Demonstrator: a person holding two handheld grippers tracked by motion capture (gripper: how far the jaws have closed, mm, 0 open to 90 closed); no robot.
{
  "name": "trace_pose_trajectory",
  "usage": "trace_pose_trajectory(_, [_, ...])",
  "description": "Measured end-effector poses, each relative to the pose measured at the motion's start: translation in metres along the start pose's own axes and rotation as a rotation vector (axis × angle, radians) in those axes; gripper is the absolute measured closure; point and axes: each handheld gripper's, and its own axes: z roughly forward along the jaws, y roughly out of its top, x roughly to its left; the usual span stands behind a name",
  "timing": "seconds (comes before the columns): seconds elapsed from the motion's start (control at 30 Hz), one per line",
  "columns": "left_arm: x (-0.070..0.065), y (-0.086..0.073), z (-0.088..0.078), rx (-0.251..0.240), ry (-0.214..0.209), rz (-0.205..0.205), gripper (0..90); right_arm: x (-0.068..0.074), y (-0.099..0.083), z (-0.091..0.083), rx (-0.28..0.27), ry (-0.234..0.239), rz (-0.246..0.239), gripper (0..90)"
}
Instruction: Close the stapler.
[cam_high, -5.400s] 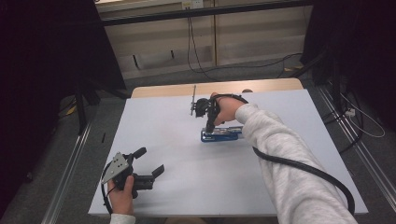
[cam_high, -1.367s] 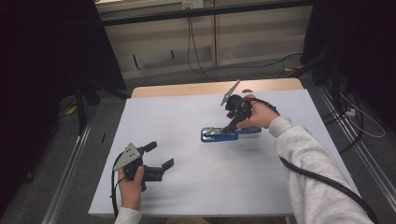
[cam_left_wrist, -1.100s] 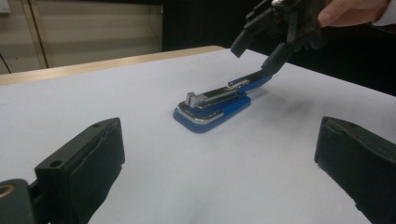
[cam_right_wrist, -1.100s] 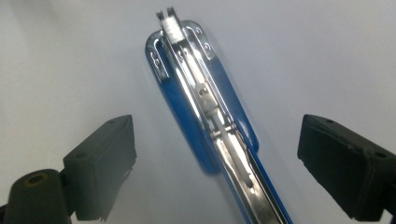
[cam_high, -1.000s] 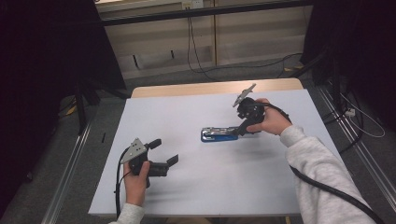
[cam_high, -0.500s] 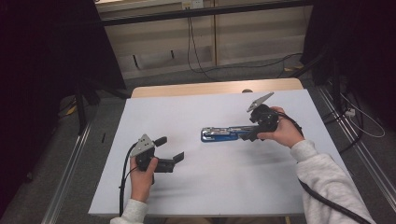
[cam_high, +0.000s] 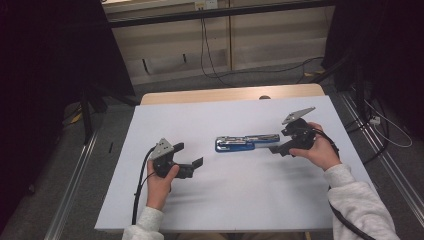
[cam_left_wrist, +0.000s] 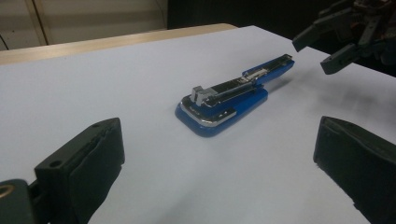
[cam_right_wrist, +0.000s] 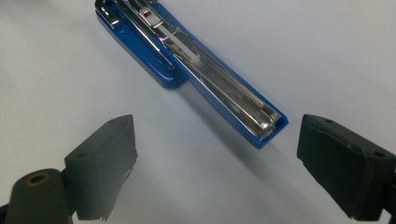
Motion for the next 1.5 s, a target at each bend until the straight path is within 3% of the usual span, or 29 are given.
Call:
trace_pose_trajectory(0.17, [0.002,0.005,0.008,0.02,0.014,0.007,2.1,-0.003,-0.007,-0.006,-0.033,-0.027,0.025,12.2])
trace_pose_trajectory(0.27, [0.002,0.007,0.014,0.023,0.017,0.005,2.1,-0.005,-0.01,-0.007,-0.02,-0.043,0.026,14.5])
trace_pose_trajectory(0.37, [0.002,0.009,0.021,0.045,0.02,0.015,4.6,-0.006,-0.013,-0.009,-0.028,-0.06,0.038,18.3])
trace_pose_trajectory(0.43, [0.001,0.01,0.025,0.058,0.022,0.016,6.3,-0.007,-0.014,-0.011,-0.027,-0.09,0.032,25.6])
trace_pose_trajectory(0.53, [0.001,0.011,0.03,0.066,0.029,0.026,14.5,-0.009,-0.017,-0.012,-0.039,-0.112,0.041,33.7])
trace_pose_trajectory(0.6, [0.001,0.011,0.034,0.071,0.035,0.007,20.3,-0.01,-0.019,-0.013,-0.041,-0.121,0.049,38.7])
trace_pose_trajectory(0.7, [0.001,0.013,0.038,0.117,0.05,0.006,29.2,-0.01,-0.021,-0.012,-0.047,-0.128,0.06,49.6])
trace_pose_trajectory(0.8, [0.002,0.015,0.043,0.122,0.053,-0.001,38.5,-0.011,-0.023,-0.012,-0.046,-0.147,0.076,60.3])
trace_pose_trajectory(0.87, [0.003,0.015,0.046,0.134,0.052,-0.007,48.1,-0.011,-0.025,-0.009,-0.043,-0.153,0.093,66.2])
trace_pose_trajectory(1.07, [0.01,0.009,0.056,0.184,0.063,-0.037,75.0,-0.01,-0.026,0.002,-0.002,-0.185,0.083,85.2])
trace_pose_trajectory(1.17, [0.012,0.006,0.061,0.201,0.07,-0.047,85.7,-0.011,-0.025,0.005,0.004,-0.204,0.094,89.8])
trace_pose_trajectory(1.33, [0.013,0.005,0.069,0.25,0.069,-0.032,90.0,-0.013,-0.025,0.01,0.008,-0.195,0.106,90.0])
trace_pose_trajectory(1.37, [0.012,0.006,0.074,0.273,0.053,-0.027,90.0,-0.014,-0.024,0.013,0.017,-0.202,0.105,90.0])
trace_pose_trajectory(1.5, [0.009,0.008,0.083,0.286,0.062,-0.022,90.0,-0.014,-0.023,0.015,0.031,-0.199,0.092,90.0])
